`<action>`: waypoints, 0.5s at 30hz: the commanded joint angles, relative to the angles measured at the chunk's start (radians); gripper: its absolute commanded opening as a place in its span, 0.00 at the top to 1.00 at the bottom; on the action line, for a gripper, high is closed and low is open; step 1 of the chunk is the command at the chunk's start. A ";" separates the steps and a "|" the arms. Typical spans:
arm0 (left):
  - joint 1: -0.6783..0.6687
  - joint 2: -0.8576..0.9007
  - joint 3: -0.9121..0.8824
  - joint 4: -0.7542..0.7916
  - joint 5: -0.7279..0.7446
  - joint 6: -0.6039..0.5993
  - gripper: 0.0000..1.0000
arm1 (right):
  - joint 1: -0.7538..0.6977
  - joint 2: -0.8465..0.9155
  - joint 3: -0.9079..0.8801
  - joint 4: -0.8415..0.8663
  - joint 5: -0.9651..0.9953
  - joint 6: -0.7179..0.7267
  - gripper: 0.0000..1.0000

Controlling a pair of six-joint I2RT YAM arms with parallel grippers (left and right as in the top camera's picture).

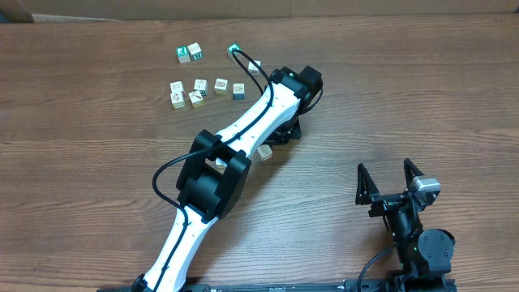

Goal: Form a horizontal line

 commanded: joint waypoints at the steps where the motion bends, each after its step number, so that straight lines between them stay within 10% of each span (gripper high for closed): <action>1: 0.003 0.000 -0.005 -0.014 -0.027 -0.009 0.96 | -0.005 -0.008 -0.010 0.005 0.006 -0.004 0.00; 15: -0.017 0.000 -0.005 -0.011 0.000 0.022 0.96 | -0.005 -0.008 -0.010 0.005 0.006 -0.004 0.00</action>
